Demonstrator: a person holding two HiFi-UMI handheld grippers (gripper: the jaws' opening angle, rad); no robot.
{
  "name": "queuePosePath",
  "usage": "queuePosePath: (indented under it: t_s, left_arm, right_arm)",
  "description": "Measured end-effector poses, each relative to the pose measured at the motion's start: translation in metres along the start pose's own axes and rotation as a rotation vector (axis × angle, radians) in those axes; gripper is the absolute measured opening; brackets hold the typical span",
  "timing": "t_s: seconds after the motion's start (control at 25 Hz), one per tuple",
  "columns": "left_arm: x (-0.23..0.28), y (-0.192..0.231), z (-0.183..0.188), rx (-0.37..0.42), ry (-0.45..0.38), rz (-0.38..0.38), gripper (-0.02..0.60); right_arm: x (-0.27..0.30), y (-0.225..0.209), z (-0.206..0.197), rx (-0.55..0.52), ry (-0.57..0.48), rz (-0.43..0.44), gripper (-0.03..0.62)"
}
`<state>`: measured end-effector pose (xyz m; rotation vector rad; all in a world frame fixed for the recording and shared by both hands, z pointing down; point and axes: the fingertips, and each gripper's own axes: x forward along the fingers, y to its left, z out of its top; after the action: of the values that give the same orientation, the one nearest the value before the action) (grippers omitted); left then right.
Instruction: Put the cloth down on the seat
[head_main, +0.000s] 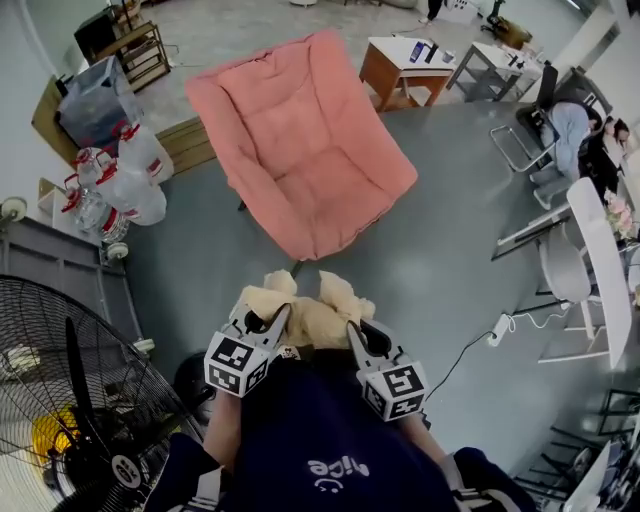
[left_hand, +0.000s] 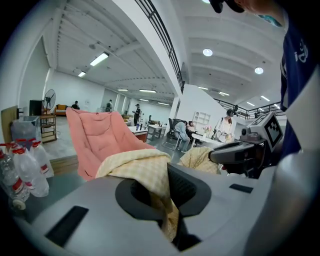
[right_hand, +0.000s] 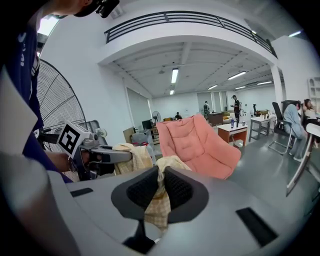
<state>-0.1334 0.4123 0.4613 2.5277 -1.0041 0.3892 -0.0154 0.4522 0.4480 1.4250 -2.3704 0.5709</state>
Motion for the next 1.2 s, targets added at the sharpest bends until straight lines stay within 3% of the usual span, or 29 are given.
queuePosePath:
  t_s: [0.2,0.52,0.8,1.2]
  left_arm:
    - [0.011,0.001,0.005,-0.041,-0.008,-0.03,0.046]
    - [0.062,0.029,0.036,-0.032,-0.007,0.057,0.046]
    - [0.129,0.087,0.086,-0.116,-0.016,0.143,0.046]
    - [0.246,0.123,0.145,-0.178,-0.02,0.206,0.046]
  right_arm:
    - [0.018,-0.018,0.006,0.022,-0.001,0.006,0.066]
    - [0.077,-0.079,0.044,0.015,-0.012,0.065,0.066]
    - [0.159,-0.142,0.091,0.018,0.018,0.154,0.066]
    - [0.236,-0.237,0.152,-0.014,0.036,0.279,0.066]
